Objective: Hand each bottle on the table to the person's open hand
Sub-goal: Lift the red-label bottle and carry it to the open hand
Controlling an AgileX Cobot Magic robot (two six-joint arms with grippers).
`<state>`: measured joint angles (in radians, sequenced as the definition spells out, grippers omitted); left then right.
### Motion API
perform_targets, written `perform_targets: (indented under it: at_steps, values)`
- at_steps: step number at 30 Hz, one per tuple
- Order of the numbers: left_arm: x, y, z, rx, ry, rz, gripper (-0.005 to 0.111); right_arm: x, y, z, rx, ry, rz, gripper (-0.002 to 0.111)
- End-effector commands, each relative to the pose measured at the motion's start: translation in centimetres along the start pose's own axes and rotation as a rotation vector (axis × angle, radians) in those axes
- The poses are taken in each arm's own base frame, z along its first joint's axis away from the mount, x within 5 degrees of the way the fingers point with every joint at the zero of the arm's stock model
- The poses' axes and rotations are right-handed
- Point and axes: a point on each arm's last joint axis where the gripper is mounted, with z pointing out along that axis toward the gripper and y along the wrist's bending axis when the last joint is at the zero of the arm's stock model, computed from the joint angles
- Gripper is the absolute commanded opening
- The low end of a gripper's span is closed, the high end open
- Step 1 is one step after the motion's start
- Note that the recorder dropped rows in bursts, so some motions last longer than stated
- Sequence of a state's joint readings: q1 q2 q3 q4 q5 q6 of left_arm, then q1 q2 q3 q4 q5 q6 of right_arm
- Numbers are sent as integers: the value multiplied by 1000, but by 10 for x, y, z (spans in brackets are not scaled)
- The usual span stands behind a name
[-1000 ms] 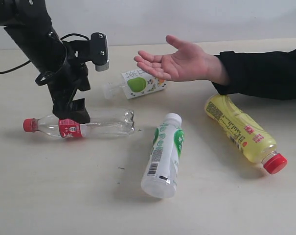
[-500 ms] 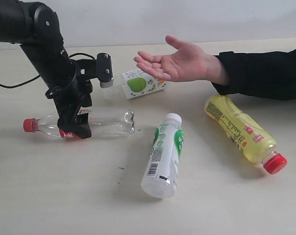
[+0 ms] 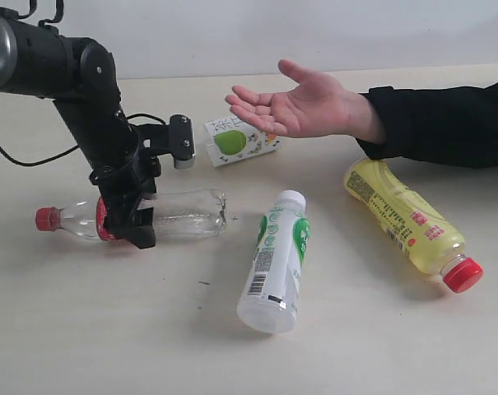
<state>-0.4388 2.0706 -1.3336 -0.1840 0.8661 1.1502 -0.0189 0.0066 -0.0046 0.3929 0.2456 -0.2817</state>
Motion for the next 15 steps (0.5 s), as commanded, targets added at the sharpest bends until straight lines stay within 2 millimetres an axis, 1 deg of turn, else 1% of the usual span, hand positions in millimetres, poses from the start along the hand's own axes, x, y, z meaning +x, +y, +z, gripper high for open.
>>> perform_targets:
  at_steps: [1, 2, 3, 4, 5, 7, 9, 10, 11, 15]
  values:
    - [-2, 1, -2, -19, 1, 9, 45, 1, 0, 0, 4, -3, -3, 0]
    - [-1, 2, -2, -23, 10, 18, 21, 1, 0, 0, 4, -3, -3, 0]
    - [-1, 2, -2, -24, 12, 20, 8, 1, 0, 0, 4, -3, -3, 0]
    - [0, 2, -6, -32, 24, 31, 1, 1, 0, 0, 4, -3, -3, 0]
    - [0, 2, -12, -37, 29, 40, 1, 1, 0, 0, 4, -3, -3, 0]
    - [-5, 2, -39, -60, 15, 42, 1, 1, 0, 0, 4, -3, -5, 0]
    - [-19, 1, -73, -124, -59, -41, 1, 1, 0, 0, 4, -3, -5, 0]
    - [-29, -3, -92, -150, -128, -89, 1, 1, 0, 0, 4, -3, -3, 0]
    - [-39, -6, -106, -154, -197, -157, 1, 1, 0, 0, 4, -3, -3, 0]
    - [-67, -14, -138, -106, -429, -397, 1, 1, 0, 0, 4, -3, -3, 0]
